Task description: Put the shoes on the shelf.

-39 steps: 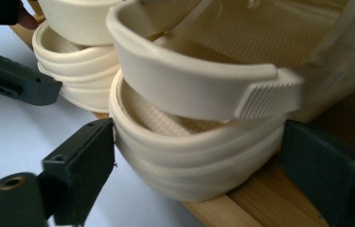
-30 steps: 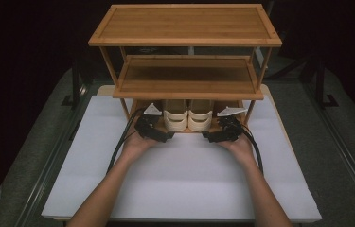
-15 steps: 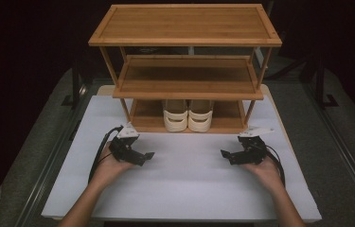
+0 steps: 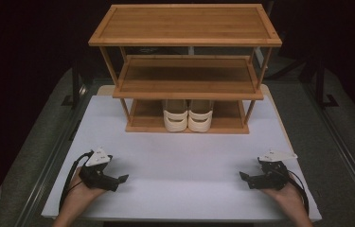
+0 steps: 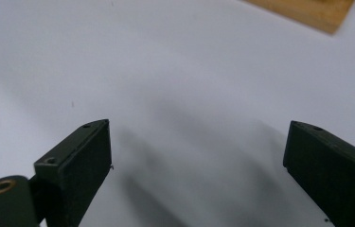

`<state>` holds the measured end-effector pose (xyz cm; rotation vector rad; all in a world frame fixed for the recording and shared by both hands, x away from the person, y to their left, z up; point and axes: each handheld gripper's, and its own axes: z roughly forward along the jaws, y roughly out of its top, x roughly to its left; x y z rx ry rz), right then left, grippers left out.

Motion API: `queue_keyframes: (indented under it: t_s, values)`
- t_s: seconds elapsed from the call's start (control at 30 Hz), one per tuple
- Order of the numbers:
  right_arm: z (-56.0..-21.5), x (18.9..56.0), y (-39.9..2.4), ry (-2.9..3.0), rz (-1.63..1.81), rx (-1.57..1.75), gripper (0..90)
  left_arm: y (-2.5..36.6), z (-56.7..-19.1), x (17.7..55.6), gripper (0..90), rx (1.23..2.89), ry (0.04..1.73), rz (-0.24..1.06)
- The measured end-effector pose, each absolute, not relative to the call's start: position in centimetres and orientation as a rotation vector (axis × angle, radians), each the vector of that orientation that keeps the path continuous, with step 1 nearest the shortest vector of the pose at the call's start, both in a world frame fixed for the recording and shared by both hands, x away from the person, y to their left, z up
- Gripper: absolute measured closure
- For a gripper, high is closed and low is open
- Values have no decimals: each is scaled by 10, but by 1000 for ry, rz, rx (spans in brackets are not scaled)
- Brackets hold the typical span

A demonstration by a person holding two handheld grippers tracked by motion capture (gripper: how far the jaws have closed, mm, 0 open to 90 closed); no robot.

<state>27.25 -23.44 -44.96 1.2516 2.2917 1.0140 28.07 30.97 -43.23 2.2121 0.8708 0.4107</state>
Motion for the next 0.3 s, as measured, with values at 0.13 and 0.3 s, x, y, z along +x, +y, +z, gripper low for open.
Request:
queue_keyframes:
  t_s: [0.13,0.3]
  values:
    - [-455,262,-243,2288,984,1277,83,322,-439,271,33,2222,898,414]
    - [-457,261,-246,2278,960,1287,83,330,-446,270,32,2234,920,423]
